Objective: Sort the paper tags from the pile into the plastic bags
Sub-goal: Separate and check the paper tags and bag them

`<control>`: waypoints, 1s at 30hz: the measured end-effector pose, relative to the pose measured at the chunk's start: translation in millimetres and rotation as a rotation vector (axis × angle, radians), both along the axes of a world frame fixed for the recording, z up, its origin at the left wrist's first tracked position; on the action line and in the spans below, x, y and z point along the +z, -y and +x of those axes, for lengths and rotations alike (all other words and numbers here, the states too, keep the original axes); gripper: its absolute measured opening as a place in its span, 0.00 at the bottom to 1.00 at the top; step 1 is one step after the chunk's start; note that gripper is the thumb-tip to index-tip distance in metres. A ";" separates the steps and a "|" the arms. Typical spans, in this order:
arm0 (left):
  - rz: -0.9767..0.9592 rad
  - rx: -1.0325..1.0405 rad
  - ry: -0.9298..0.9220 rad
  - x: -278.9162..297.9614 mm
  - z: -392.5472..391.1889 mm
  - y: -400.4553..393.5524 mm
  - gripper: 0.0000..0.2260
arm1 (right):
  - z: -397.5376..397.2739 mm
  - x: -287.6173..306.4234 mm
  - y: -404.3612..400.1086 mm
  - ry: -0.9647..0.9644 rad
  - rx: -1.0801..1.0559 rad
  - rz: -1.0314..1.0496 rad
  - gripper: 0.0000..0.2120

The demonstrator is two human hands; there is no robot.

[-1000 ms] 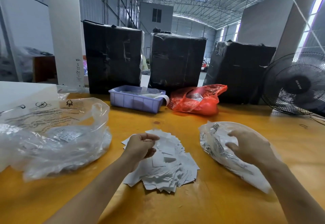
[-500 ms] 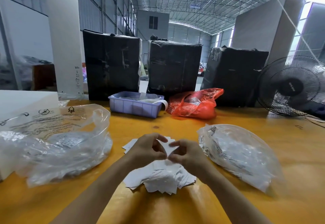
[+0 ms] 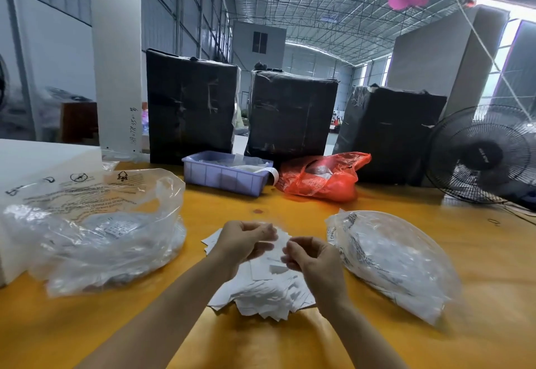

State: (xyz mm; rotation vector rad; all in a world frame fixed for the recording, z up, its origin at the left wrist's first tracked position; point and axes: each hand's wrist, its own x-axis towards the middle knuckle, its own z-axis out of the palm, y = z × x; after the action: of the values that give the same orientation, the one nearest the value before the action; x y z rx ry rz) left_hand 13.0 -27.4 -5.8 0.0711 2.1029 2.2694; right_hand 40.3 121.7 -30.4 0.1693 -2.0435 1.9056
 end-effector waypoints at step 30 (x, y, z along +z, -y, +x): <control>-0.125 0.045 -0.045 -9.2 -27.9 18.1 0.06 | -60.1 -2.1 -1.2 -0.147 -0.101 0.804 0.14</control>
State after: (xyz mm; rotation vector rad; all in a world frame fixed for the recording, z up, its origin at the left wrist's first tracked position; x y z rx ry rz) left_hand -14.9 -45.5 -15.1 0.0711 2.2860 2.1740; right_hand -19.8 122.9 -32.5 0.3710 -2.5261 0.8896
